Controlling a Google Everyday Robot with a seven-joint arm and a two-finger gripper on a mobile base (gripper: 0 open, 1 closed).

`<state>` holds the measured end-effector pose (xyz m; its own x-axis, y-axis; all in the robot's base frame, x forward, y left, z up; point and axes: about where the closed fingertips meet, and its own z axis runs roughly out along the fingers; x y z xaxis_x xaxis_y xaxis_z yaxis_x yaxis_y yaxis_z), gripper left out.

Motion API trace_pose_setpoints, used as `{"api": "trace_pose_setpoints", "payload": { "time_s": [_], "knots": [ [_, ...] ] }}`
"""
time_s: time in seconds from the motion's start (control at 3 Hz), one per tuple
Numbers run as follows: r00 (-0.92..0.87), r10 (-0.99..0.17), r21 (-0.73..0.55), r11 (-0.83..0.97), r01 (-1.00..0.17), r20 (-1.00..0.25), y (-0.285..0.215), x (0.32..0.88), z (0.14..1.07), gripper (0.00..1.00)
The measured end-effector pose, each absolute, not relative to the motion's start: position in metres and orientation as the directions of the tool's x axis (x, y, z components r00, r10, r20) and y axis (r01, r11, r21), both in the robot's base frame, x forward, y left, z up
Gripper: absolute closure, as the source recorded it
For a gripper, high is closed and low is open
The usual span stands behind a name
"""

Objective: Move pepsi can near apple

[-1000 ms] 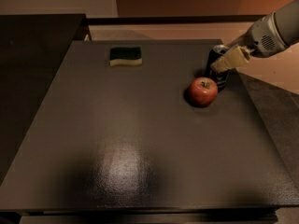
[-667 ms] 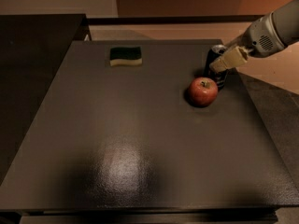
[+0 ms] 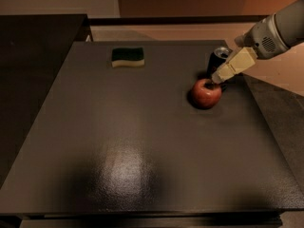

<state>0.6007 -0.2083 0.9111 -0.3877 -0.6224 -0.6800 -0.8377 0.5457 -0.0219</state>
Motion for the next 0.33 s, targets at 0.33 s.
{"api": "trace_pose_setpoints", "payload": {
  "time_s": [0.33],
  "knots": [
    [-0.388, -0.622, -0.022, 0.546, -0.838, -0.680, -0.2082, 0.6007, 0.9110, 0.00]
  ]
}}
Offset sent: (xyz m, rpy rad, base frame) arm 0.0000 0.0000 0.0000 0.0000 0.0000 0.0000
